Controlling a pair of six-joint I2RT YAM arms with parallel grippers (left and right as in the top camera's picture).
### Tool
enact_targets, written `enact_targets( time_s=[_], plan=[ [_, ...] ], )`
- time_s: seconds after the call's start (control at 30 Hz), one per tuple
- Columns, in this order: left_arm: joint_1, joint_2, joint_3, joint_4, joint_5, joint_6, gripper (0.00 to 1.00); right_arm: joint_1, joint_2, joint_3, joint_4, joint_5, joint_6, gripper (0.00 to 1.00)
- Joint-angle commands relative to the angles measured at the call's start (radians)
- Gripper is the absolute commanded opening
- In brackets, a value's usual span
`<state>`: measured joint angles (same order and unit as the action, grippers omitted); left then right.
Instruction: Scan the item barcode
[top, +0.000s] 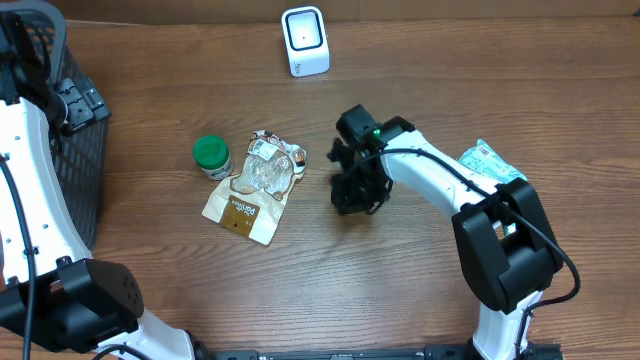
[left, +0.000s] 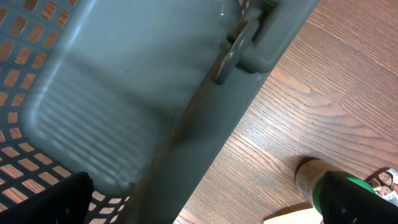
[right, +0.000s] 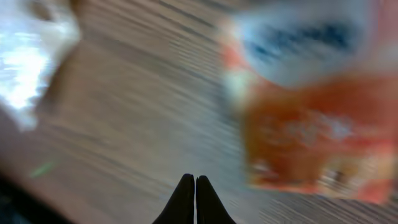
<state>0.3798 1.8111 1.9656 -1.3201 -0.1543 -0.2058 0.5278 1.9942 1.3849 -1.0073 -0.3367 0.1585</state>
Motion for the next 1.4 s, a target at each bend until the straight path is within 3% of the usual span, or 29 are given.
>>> enact_targets(
  time_s=[0.0,0.33,0.63,0.73,0.8,0.87,1.1,1.37],
  plan=[
    [-0.001,0.010,-0.002,0.000,-0.002,0.015,1.00,-0.023,-0.034,-0.016,0.008,0.107,0.059,0.04],
    [-0.001,0.010,-0.002,0.000,-0.002,0.015,1.00,-0.107,-0.034,-0.017,0.138,0.300,0.131,0.04],
    [-0.001,0.010,-0.002,0.000,-0.002,0.015,1.00,-0.181,-0.034,-0.002,0.259,0.200,0.129,0.05],
    [-0.001,0.010,-0.002,0.000,-0.002,0.015,1.00,-0.215,-0.035,0.040,0.234,0.111,0.130,0.24],
    [-0.001,0.010,-0.002,0.000,-0.002,0.015,1.00,-0.248,-0.035,0.077,0.214,0.026,0.130,0.43],
    [-0.001,0.010,-0.002,0.000,-0.002,0.015,1.00,-0.285,-0.034,0.092,0.219,-0.084,0.131,0.50],
    [-0.001,0.010,-0.002,0.000,-0.002,0.015,1.00,-0.332,0.011,0.091,0.203,-0.238,0.208,0.47],
    [-0.001,0.010,-0.002,0.000,-0.002,0.015,1.00,-0.237,0.035,0.066,0.124,-0.273,0.208,0.46]
  ],
)
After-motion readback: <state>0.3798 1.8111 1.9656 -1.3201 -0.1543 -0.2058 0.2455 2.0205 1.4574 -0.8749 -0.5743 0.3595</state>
